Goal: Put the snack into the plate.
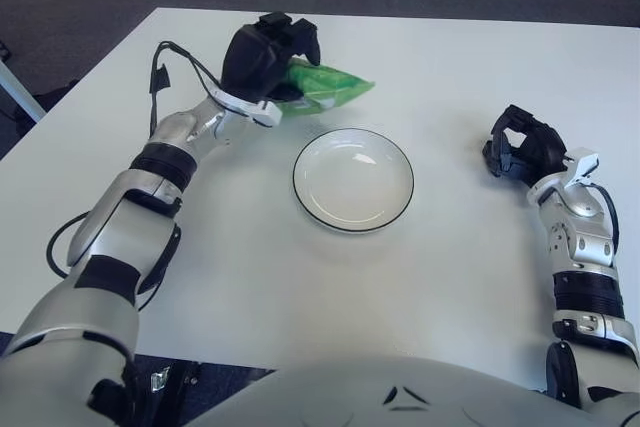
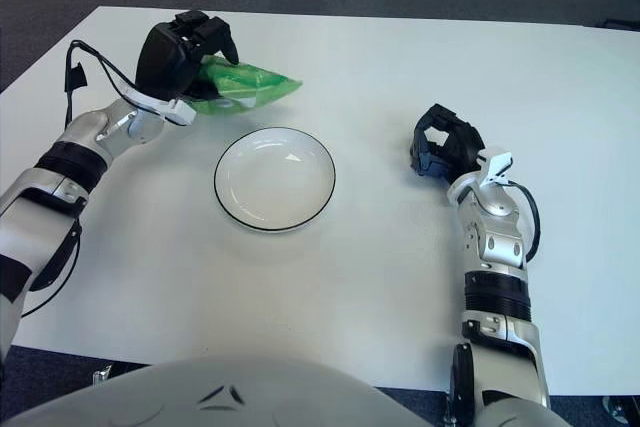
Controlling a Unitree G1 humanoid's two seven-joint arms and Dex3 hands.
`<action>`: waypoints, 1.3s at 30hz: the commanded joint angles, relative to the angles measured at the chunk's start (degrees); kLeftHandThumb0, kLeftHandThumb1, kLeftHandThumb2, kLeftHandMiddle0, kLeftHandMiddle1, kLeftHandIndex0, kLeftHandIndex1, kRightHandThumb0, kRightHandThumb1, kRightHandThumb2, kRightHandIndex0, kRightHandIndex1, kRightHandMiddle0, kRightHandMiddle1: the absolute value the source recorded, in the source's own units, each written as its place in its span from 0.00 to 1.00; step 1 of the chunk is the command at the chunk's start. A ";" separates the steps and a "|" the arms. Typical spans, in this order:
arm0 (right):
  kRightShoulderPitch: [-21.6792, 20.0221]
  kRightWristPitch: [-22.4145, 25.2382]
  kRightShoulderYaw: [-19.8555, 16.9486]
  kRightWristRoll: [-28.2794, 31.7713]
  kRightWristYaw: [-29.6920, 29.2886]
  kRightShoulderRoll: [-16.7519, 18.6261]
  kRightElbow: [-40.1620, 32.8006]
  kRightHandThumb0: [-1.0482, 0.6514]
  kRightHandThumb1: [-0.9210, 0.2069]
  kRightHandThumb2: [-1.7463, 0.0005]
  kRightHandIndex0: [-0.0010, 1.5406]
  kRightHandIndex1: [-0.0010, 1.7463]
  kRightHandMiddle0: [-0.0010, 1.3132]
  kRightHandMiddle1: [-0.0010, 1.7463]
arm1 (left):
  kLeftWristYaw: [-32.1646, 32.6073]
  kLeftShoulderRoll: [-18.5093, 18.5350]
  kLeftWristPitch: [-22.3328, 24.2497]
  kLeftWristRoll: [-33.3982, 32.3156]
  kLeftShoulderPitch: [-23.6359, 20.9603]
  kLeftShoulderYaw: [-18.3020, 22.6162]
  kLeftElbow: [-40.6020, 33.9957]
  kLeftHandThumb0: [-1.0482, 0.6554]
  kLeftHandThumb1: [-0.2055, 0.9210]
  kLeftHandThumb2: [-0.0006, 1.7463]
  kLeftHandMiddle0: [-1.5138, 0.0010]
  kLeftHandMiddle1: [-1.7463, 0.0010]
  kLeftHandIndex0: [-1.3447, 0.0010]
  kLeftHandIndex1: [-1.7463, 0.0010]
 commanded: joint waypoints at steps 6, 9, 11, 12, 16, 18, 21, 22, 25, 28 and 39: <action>2.49 3.20 1.35 -1.13 0.07 0.23 3.50 0.35 0.48 0.29 0.80 1.00 0.43 1.00 | 1.65 1.56 -3.48 3.26 5.08 1.92 -11.65 0.61 0.18 0.95 0.42 0.04 0.53 0.00; 2.49 3.21 1.50 -1.29 -0.08 0.19 3.45 0.35 0.48 0.29 0.80 1.00 0.43 1.00 | 3.27 1.52 -4.13 5.12 6.12 2.19 -13.54 0.61 0.16 0.96 0.41 0.04 0.53 0.00; 2.49 3.21 1.67 -1.52 -0.28 0.18 3.39 0.35 0.48 0.29 0.80 1.00 0.43 1.00 | 4.57 1.30 -4.68 6.35 6.76 2.20 -14.59 0.61 0.16 0.97 0.41 0.04 0.52 0.00; 2.50 3.21 1.74 -1.62 -0.36 0.15 3.35 0.35 0.48 0.29 0.80 1.00 0.43 1.00 | 5.12 1.13 -4.93 6.84 7.01 2.21 -14.97 0.61 0.16 0.97 0.41 0.04 0.52 0.00; 2.58 3.23 2.08 -2.04 -0.69 -0.06 3.18 0.34 0.48 0.29 0.80 1.00 0.43 1.00 | 6.79 -0.13 -6.01 7.73 7.81 2.29 -15.82 0.61 0.15 0.97 0.41 0.04 0.52 0.00; 2.60 3.22 2.18 -2.09 -0.77 -0.12 3.15 0.34 0.48 0.29 0.80 1.00 0.43 1.00 | 7.16 -0.35 -6.40 7.92 7.90 2.43 -15.82 0.61 0.15 0.98 0.41 0.03 0.52 0.00; 2.63 2.99 2.51 -2.46 -1.15 -0.14 3.03 0.34 0.48 0.29 0.80 1.00 0.43 1.00 | 9.29 -1.28 -6.56 9.23 8.13 2.36 -16.37 0.61 0.15 0.98 0.41 0.03 0.52 0.00; 2.65 2.92 2.61 -2.55 -1.26 -0.16 3.01 0.34 0.48 0.29 0.80 1.00 0.43 1.00 | 10.29 -1.67 -6.72 9.69 8.19 2.31 -16.48 0.61 0.16 0.97 0.41 0.03 0.52 0.00; 2.63 2.80 2.75 -2.39 -1.34 -0.12 3.09 0.35 0.48 0.29 0.80 1.00 0.43 1.00 | 11.25 -2.37 -7.98 9.44 8.29 2.28 -15.90 0.61 0.17 0.96 0.42 0.03 0.54 0.00; 2.60 2.65 2.75 -2.10 -1.23 -0.14 3.27 0.35 0.48 0.29 0.80 1.00 0.43 1.00 | 7.95 -2.72 -10.56 6.34 8.27 2.02 -14.54 0.61 0.19 0.95 0.43 0.03 0.54 0.00; 2.69 2.30 2.86 -1.77 -1.11 -0.14 3.21 0.35 0.48 0.29 0.80 1.00 0.43 1.00 | -11.28 2.06 -12.06 1.95 6.24 2.73 -14.09 0.61 0.23 0.92 0.45 0.04 0.57 0.00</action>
